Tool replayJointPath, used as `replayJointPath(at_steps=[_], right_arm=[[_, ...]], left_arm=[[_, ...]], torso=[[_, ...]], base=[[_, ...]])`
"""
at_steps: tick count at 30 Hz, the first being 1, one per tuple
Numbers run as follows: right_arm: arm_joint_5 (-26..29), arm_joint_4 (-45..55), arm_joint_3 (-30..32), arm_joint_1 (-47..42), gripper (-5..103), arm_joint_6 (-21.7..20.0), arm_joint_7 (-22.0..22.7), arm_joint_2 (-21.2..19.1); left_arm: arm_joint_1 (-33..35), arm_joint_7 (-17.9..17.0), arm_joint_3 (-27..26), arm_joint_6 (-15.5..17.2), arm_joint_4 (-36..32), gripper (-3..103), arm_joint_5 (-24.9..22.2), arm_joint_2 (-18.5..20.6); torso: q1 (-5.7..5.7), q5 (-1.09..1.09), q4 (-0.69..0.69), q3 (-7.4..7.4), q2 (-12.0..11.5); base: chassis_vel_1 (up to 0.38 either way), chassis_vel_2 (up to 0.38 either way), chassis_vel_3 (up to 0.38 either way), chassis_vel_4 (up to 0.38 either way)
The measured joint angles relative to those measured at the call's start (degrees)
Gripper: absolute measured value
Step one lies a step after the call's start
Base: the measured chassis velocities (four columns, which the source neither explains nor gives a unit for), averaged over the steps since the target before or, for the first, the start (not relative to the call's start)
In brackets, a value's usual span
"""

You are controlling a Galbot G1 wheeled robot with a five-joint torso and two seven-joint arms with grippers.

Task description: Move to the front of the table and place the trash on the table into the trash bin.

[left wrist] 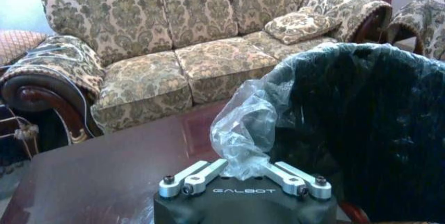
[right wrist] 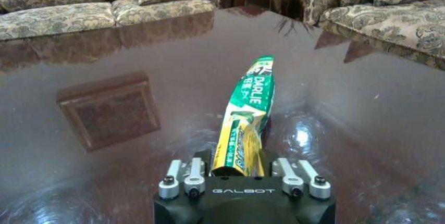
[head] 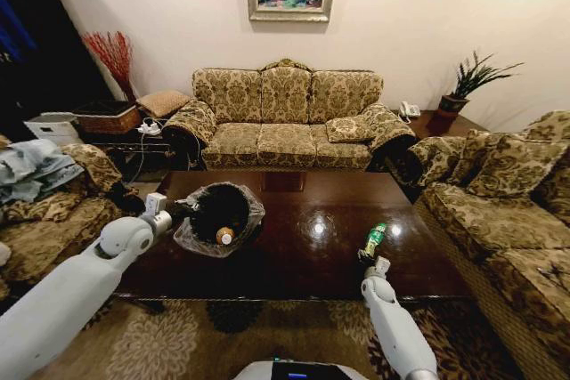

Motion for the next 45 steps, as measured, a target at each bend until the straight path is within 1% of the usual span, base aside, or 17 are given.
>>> replayJointPath(at_steps=[4, 8, 10, 14, 16, 17, 20, 21, 22, 24, 25, 26, 30, 34, 40, 44, 45], right_arm=[[0.2, 0.3, 0.0, -0.1, 27, -0.2, 0.0, 0.0], [0.2, 0.8, 0.0, -0.3, 22, -0.2, 0.0, 0.1], [0.4, 3.5, -0.1, -1.1, 6, -0.6, -0.1, 0.0], [1.3, 9.2, 0.0, -2.5, 1, -0.5, -1.0, -0.3], [3.2, 17.3, 0.7, -4.5, 0, 1.1, -6.3, -0.3], [3.2, 17.3, 0.7, -4.5, 0, 1.1, -6.3, -0.3], [6.9, 30.1, 0.0, -7.3, 0, 2.3, -18.5, -2.2], [6.9, 30.1, 0.0, -7.3, 0, 2.3, -18.5, -2.2], [8.5, 34.0, -0.9, -7.9, 0, 2.2, -22.7, -3.1], [13.3, 41.5, -3.1, -8.7, 0, -0.7, -28.0, -5.2], [17.4, 45.4, -4.8, -8.7, 0, -3.5, -28.9, -6.5], [17.4, 45.4, -4.8, -8.7, 0, -3.5, -28.9, -6.5], [31.6, 52.7, -13.0, -5.6, 0, -12.3, -31.6, -13.2], [35.1, 53.7, -19.7, -1.2, 0, -13.6, -31.8, -16.0], [36.8, 53.5, -28.0, 4.8, 0, -15.0, -29.2, -16.1], [44.0, 58.1, -33.8, 6.5, 0, -20.4, -18.7, -19.5], [44.0, 58.1, -33.8, 6.5, 0, -20.4, -18.7, -19.5]], left_arm=[[0.2, 0.0, 0.1, -0.5, 0.1, 0, 0.7, 0.0], [0.3, 0.0, 0.1, -0.5, 0.1, 0, 0.8, -0.1], [0.3, 0.0, 0.1, -0.6, 0.1, 0, 0.9, -0.1], [0.0, 0.0, 0.3, -0.6, 0.3, 0, 1.0, -0.2], [-0.4, 0.1, 0.5, -0.6, 0.6, 0, 1.1, -0.5], [-0.4, 0.1, 0.5, -0.6, 0.6, 0, 1.1, -0.5], [-1.1, 0.7, 1.0, -1.2, 1.7, 0, 3.1, -0.7], [-1.1, 0.7, 1.0, -1.2, 1.7, 0, 3.1, -0.7], [-1.3, 0.9, 1.2, -1.6, 2.2, 0, 4.2, -0.9], [-1.8, 1.2, 1.8, -2.8, 3.2, 0, 6.0, -1.2], [-2.1, 1.2, 2.1, -3.4, 3.7, 0, 7.3, -1.5], [-2.1, 1.2, 2.1, -3.4, 3.7, 0, 7.3, -1.5], [-3.8, 2.2, 3.4, -4.2, 3.9, 0, 9.9, -2.1], [-5.1, 2.8, 4.5, -4.2, 3.2, 0, 10.0, -2.3], [-5.7, 3.2, 5.7, -4.0, 2.2, 0, 9.8, -2.5], [-6.3, 3.2, 6.3, -4.1, 2.7, 0, 10.7, -2.3], [-6.3, 3.2, 6.3, -4.1, 2.7, 0, 10.7, -2.3]], torso=[[0.0, 0.0, 0.0, 0.0, 0.0], [0.0, 0.0, 0.0, 0.0, 0.0], [0.0, 0.03, 0.0, 0.0, 0.0], [0.0, 0.0, 0.0, 0.0, 0.0], [0.0, -0.01, 0.0, 0.0, 0.0], [0.0, -0.01, 0.0, 0.0, 0.0], [0.0, -0.02, 0.0, 0.0, 0.0], [0.0, -0.02, 0.0, 0.0, 0.0], [0.0, -0.03, 0.0, 0.0, 0.0], [-0.01, 0.0, 0.01, 0.0, 0.0], [-0.01, -0.02, 0.01, 0.0, 0.0], [-0.01, -0.02, 0.01, 0.0, 0.0], [-0.01, -0.01, 0.0, 0.0, 0.0], [-0.01, 0.01, 0.0, 0.0, 0.0], [0.0, 0.0, 0.01, 0.0, 0.0], [0.0, 0.01, 0.01, 0.0, 0.0], [0.0, 0.01, 0.01, 0.0, 0.0]], base=[[0.0, 0.0, 0.0, 0.0], [0.0, 0.0, 0.0, 0.0], [0.0, 0.0, 0.0, 0.0], [0.0, 0.0, 0.0, 0.0], [0.0, 0.0, 0.0, 0.0], [0.0, 0.0, 0.0, 0.0], [0.0, 0.0, 0.0, 0.0], [0.0, 0.0, 0.0, 0.0], [0.0, 0.0, 0.0, 0.0], [0.0, 0.0, 0.0, 0.0], [0.0, 0.0, 0.0, 0.0], [0.0, 0.0, 0.0, 0.0], [0.0, 0.0, 0.0, 0.0], [0.0, 0.0, 0.0, 0.0], [0.0, 0.0, 0.0, 0.0], [0.0, 0.0, 0.0, 0.0], [0.0, 0.0, 0.0, 0.0]])
